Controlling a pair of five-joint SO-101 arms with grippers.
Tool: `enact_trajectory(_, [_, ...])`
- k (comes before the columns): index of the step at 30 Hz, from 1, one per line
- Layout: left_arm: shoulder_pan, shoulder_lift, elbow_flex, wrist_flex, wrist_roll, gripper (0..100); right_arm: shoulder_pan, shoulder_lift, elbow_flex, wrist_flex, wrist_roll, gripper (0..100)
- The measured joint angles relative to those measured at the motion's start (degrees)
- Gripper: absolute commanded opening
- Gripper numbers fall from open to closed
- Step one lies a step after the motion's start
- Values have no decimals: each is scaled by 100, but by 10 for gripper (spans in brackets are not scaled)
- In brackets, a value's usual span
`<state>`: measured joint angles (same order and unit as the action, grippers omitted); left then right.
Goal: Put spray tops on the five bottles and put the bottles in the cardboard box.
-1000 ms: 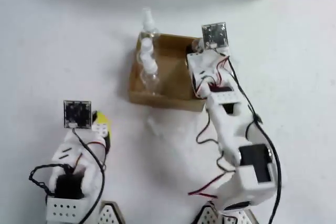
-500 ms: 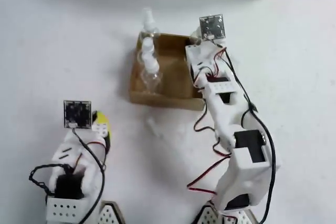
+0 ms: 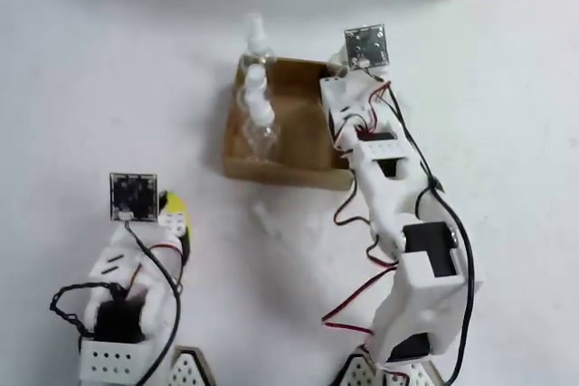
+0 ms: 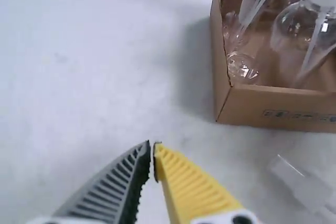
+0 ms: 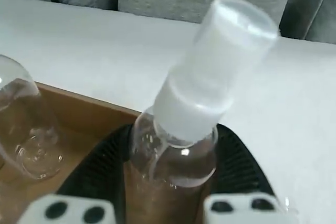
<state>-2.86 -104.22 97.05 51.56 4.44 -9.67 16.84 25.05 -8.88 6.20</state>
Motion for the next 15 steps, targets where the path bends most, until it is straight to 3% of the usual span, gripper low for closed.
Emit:
enact_trajectory(4, [0,0,0,0,0,27,0,132,-70,-26,9,29])
enact_trajectory(9, [0,0,0,0,-9,27,-9,158,-105,-26,0,127])
enact_trajectory(15, [0,0,0,0,-9,27,-18,185,-114,-44,0,141])
